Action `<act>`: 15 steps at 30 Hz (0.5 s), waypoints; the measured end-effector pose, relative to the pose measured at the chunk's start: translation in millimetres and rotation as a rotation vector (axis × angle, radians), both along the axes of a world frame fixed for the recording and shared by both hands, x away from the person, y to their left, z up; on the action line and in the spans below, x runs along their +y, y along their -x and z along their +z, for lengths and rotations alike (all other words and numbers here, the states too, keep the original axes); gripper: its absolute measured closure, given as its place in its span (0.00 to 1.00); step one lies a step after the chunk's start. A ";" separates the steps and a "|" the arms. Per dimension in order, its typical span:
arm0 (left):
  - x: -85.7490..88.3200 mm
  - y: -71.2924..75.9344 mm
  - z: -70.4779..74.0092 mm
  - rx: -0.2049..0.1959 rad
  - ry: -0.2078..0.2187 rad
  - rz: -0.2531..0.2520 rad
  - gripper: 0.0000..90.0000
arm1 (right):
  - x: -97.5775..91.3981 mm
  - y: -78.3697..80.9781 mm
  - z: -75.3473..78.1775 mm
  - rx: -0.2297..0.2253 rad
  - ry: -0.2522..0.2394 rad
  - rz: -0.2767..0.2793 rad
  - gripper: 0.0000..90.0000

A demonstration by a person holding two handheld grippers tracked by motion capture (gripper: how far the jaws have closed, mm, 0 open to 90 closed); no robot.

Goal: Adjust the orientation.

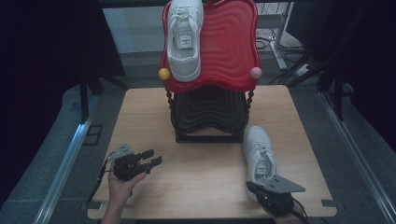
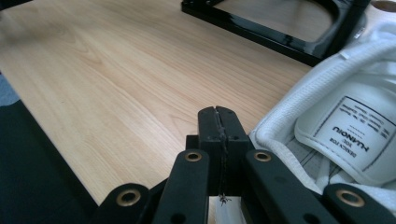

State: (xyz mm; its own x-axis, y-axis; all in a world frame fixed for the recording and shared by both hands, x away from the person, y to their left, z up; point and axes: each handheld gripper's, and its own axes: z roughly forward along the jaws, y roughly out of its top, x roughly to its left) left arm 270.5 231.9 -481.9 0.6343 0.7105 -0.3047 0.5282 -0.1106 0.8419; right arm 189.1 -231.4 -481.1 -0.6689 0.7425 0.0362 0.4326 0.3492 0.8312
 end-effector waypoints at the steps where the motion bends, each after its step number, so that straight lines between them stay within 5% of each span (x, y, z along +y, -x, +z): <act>1: -0.6 -0.1 -0.3 0.002 0.000 0.000 0.51 | -2.8 -0.5 -0.2 0.001 -0.005 -0.005 1.00; 15: -2.7 -0.4 -2.1 0.005 -0.010 -0.013 0.51 | -57.5 -6.2 -1.1 0.002 -0.046 -0.128 1.00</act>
State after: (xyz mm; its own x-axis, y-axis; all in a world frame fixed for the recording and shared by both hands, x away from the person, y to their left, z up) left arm 270.9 229.1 -484.0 0.6422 0.7051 -0.3008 0.5308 -0.1259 0.8381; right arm 195.3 -288.9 -482.3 -0.5684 0.8195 0.0736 0.4731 0.2523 0.8441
